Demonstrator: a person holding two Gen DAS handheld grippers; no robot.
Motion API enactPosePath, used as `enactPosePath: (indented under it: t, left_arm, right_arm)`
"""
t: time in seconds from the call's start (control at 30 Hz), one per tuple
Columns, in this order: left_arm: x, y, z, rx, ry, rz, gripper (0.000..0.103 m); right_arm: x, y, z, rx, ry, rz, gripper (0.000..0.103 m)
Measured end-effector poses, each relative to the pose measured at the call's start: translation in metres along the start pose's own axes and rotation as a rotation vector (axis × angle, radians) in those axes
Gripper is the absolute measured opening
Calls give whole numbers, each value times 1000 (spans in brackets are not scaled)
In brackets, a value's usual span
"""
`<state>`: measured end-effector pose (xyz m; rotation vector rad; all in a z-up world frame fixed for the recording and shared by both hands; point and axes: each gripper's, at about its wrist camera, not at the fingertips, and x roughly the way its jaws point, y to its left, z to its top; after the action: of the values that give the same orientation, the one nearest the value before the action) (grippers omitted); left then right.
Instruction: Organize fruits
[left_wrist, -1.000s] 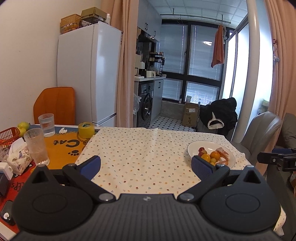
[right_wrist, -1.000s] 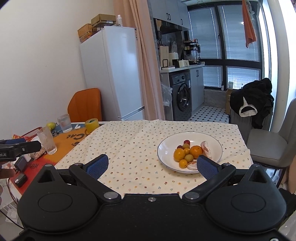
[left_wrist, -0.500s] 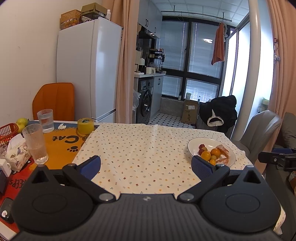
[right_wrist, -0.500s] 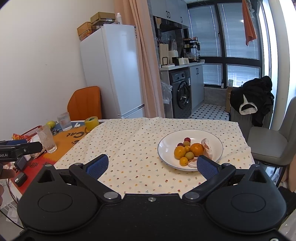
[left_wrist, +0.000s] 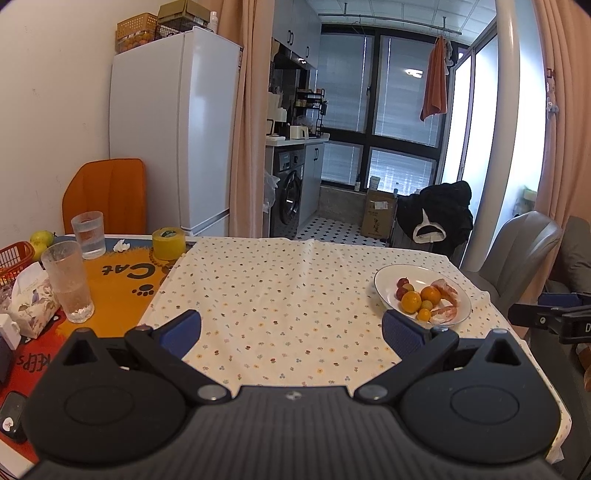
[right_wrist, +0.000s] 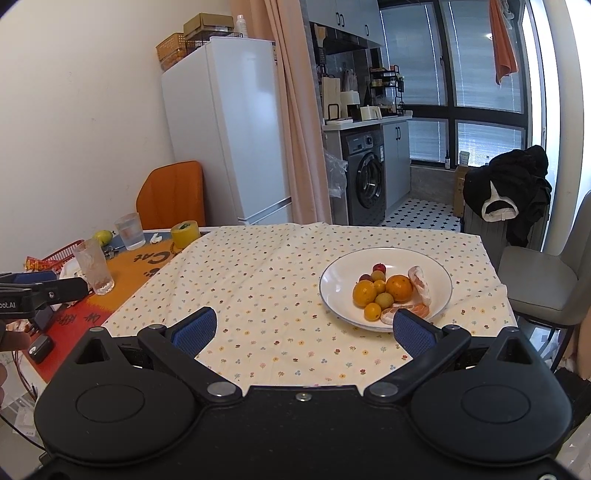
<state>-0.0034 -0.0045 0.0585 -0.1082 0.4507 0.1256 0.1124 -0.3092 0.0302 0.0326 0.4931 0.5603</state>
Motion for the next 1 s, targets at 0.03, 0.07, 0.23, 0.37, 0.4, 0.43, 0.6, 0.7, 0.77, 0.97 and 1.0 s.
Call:
enactPosePath:
  t: [0.03, 0.07, 0.23, 0.37, 0.4, 0.43, 0.6, 0.7, 0.77, 0.97, 1.0]
  left_arm:
    - [1, 0, 0, 0, 4, 1, 103]
    - [1, 0, 0, -2, 9, 2, 103]
    - [3, 1, -1, -3, 16, 5, 103]
    - [4, 2, -2, -9, 21, 6, 103]
    - [4, 2, -2, -7, 21, 8, 103]
    - [4, 2, -2, -5, 20, 9, 103]
    - [5, 0, -2, 4, 22, 10, 103]
    - [5, 1, -3, 6, 26, 10, 103]
    - [5, 1, -2, 2, 28, 11, 103]
    - [5, 2, -3, 2, 28, 9, 103]
    - [6, 2, -3, 1, 29, 8, 103]
  right_arm:
    - [0, 0, 0, -2, 1, 1, 103]
    - [0, 0, 0, -2, 3, 1, 103]
    - [2, -1, -1, 5, 12, -6, 103]
    - [3, 0, -1, 5, 15, -4, 103]
    - [4, 0, -1, 3, 16, -4, 103]
    - [4, 1, -1, 0, 18, -4, 103]
    - [5, 0, -2, 2, 23, -4, 103]
    - [5, 0, -2, 2, 23, -6, 103]
    - [5, -1, -2, 2, 23, -6, 103]
    - [5, 0, -2, -3, 25, -6, 103]
    - [5, 0, -2, -3, 26, -6, 103]
